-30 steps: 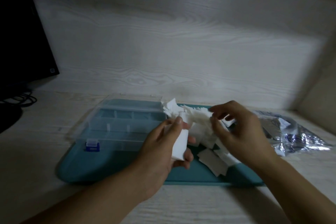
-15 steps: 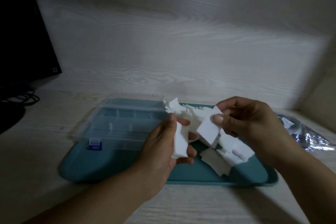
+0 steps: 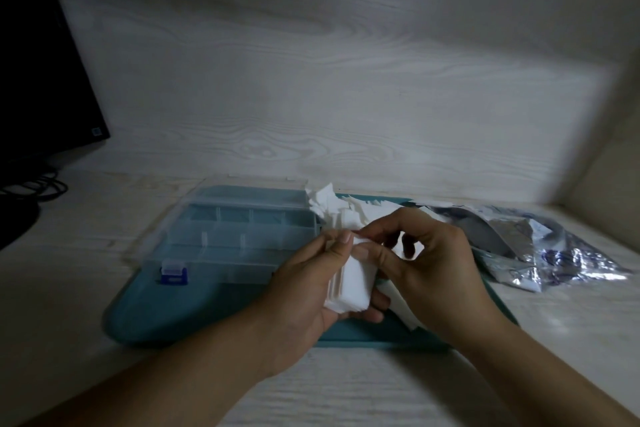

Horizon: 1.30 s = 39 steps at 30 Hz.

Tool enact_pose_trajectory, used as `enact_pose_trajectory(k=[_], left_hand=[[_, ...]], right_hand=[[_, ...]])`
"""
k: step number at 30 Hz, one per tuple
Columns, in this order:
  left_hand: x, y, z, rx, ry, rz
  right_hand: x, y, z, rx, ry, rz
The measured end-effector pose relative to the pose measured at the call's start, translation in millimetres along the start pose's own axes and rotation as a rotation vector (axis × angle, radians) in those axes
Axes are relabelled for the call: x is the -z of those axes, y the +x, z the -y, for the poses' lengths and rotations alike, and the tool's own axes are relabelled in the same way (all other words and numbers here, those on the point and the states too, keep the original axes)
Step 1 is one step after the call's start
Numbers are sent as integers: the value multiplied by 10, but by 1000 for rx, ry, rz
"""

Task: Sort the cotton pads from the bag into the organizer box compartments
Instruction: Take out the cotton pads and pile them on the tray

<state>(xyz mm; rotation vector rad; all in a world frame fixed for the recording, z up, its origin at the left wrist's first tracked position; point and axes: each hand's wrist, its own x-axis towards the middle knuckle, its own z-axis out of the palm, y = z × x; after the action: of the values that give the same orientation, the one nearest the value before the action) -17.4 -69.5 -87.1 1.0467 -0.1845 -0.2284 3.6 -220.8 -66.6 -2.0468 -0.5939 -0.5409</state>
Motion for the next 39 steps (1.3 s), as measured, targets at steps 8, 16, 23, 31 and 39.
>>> enact_pose_trajectory(k=[8,16,23,31,39], left_hand=[[5,-6,-19,-37,13,-18],[12,-8,-30,-35,2,-42],[3,6,-34,-30,8,-51],[0,2,-32,-49,6,-48],[19,2,-13,-68,23,-55]], right_hand=[[268,202,-156,-37,-66,-21],[475,210,-328,-40,-581,773],[373,193,-277,-51,-581,727],[385,215,-232,-67,-306,482],[520,262,-126,-241,-55,409]])
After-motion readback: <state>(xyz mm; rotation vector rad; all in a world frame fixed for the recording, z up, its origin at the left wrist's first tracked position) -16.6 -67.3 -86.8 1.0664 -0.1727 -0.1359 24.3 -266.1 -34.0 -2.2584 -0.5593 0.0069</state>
